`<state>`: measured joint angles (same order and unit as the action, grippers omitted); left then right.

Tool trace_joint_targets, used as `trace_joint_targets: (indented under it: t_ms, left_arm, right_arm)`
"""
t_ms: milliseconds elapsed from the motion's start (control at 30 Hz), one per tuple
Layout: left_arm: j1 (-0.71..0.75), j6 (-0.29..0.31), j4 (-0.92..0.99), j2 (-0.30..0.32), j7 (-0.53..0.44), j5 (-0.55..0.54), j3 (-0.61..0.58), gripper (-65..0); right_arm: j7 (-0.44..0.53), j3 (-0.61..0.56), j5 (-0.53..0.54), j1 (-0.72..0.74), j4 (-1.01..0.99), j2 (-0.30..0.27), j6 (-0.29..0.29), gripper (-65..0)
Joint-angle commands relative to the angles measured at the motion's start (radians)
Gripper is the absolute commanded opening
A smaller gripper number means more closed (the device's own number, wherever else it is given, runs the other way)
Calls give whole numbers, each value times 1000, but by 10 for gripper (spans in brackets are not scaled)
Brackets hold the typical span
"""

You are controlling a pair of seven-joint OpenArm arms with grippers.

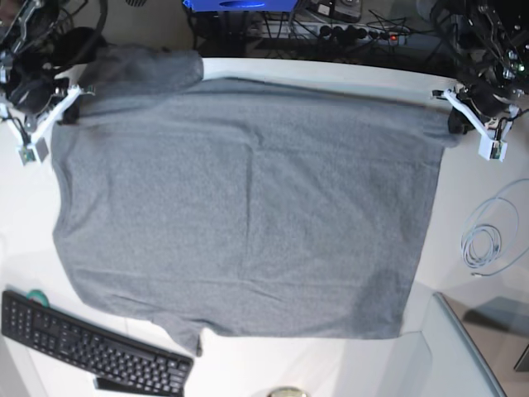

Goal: Layout the t-shirt on the table in an organized manner, then fold the t-shirt properly
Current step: 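Lift the collar edge with both grippers and fold it toward the hem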

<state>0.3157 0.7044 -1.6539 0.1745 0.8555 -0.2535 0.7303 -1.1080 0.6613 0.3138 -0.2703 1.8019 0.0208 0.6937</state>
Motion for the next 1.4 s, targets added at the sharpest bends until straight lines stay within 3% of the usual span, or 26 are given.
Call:
trace_joint_targets:
  t_ms: [0,400,467,633,767,967,1033,1167,1367]
  left_arm:
    - [-20,-6,-12,12,-12,9,-11,-650]
    - [-209,-6,169,13,-12,46,-58,-650]
    - [-231,-6,195,15,-12,46,-56,-650]
    - [-292,-47,223,17,-12,44,-65,-650]
    - [-355,-62,280,17,-12,44,-67,-650]
    - [-424,-68,395,18,-18,46,-122,-650]
    - [-445,-68,423,18,-20,47,-122,-650]
    - [-481,-82,441,18,-25,110,-119,-650]
    - [-484,-82,489,12,-129,199,-123,-650]
  right_arm:
    - [15,-15,6,26,-6,-22,4,-644]
    - [22,-71,6,199,-196,-94,4,-644]
    - [22,-71,6,211,-205,-107,-26,-644]
    - [26,-73,8,260,-271,-118,-41,-644]
    - [70,-76,6,288,-339,-118,-44,-644]
    - [150,-173,6,300,-448,-152,-49,-644]
    - [171,-170,8,300,-463,-152,-90,-644]
    - [199,-170,8,300,-459,-155,-104,-645]
    - [200,-170,8,323,-479,-155,-105,-645]
